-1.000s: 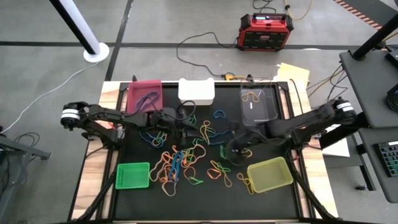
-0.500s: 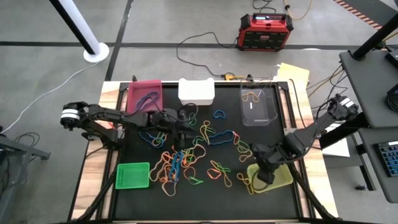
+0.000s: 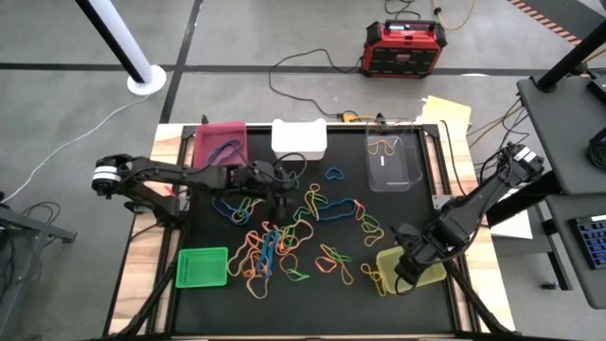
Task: Sort rubber bands into baskets
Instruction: Put the green rubber band into the yellow bin, then put the green rubber band into the white bin
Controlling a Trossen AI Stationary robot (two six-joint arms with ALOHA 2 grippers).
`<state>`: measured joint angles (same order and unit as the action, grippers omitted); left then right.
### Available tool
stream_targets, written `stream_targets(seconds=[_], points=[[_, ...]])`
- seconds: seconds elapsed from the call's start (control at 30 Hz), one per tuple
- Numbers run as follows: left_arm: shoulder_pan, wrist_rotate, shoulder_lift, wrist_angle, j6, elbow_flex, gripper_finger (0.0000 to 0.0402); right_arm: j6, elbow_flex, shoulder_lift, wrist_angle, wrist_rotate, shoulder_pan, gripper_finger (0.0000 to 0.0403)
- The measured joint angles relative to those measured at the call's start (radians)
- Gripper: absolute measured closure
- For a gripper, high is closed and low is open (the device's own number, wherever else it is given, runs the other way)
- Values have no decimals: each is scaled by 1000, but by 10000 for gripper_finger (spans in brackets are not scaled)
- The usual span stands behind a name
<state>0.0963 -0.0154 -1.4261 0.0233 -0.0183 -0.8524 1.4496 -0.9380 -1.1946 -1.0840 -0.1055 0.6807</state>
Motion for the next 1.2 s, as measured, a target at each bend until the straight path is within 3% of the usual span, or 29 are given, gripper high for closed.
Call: stream_targets(seconds=[0.17,0.33,0.43,0.6,0.73,0.93,1.2], points=[[-1,0,0,29,-3,3,249,-37,2,1,1,47,0,282],[-2,0,0,129,4,3,249,-139,-13,2,1,180,0,256],[0,-9,-12,154,4,7,249,-225,-28,2,2,354,0,249],[5,-115,-78,162,-35,9,249,-396,-41,2,46,701,0,246],[14,-128,-153,160,-78,9,249,-505,-41,2,91,852,-4,249],[37,-212,-243,155,-79,9,249,-565,-40,2,125,927,-25,246],[94,-203,-308,132,-77,8,249,-614,-39,2,151,945,-59,245]])
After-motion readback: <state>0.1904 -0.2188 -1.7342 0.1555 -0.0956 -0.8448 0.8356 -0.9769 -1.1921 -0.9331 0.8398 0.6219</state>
